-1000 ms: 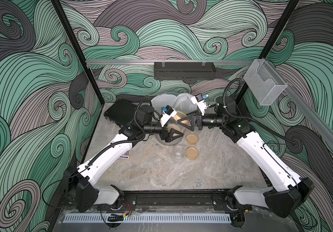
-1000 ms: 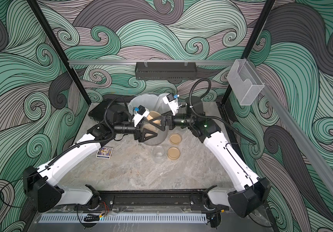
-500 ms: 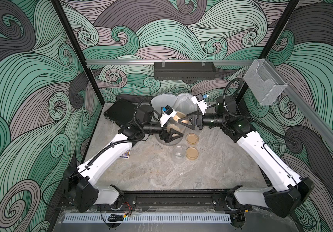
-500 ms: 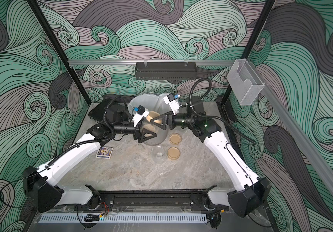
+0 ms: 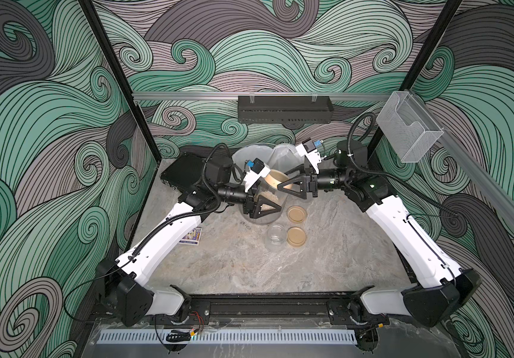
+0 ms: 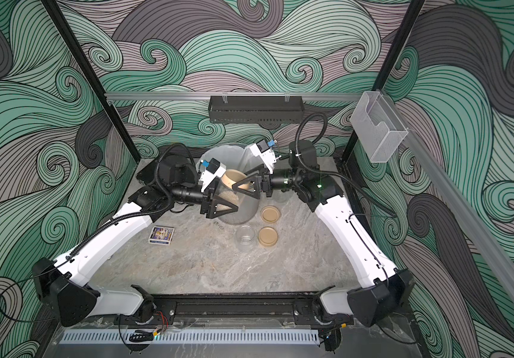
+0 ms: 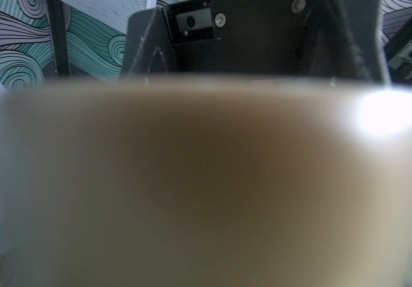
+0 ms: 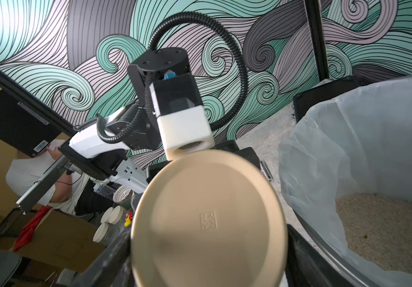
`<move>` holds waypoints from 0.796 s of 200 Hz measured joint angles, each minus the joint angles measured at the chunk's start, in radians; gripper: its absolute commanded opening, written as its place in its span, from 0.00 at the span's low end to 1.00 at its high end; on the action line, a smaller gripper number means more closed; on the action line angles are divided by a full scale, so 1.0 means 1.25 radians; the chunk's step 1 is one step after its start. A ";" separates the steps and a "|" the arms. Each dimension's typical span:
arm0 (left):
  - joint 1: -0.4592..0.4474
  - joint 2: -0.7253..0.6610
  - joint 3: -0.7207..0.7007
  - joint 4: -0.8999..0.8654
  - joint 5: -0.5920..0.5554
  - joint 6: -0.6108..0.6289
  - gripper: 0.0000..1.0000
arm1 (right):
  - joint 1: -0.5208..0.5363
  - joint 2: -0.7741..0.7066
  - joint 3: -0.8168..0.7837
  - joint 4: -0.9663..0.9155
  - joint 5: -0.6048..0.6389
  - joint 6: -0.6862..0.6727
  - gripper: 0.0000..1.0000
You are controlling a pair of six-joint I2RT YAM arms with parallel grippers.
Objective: Empty moldy rice from jars
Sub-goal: Unscrew the lid from the jar.
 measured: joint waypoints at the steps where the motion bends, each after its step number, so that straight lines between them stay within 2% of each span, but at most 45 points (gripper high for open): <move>1: 0.000 0.000 0.001 0.000 0.001 0.000 0.32 | 0.000 0.001 0.001 0.000 -0.001 -0.001 0.74; 38: 0.000 0.001 0.014 0.004 0.033 -0.014 0.32 | -0.014 0.024 0.029 0.007 -0.078 -0.032 0.76; 87: 0.001 0.000 0.014 0.026 0.044 -0.038 0.32 | -0.027 0.054 0.030 0.087 -0.162 -0.009 0.81; 159: 0.000 -0.002 0.014 0.043 0.039 -0.042 0.34 | -0.033 0.063 0.030 0.150 -0.190 0.024 0.89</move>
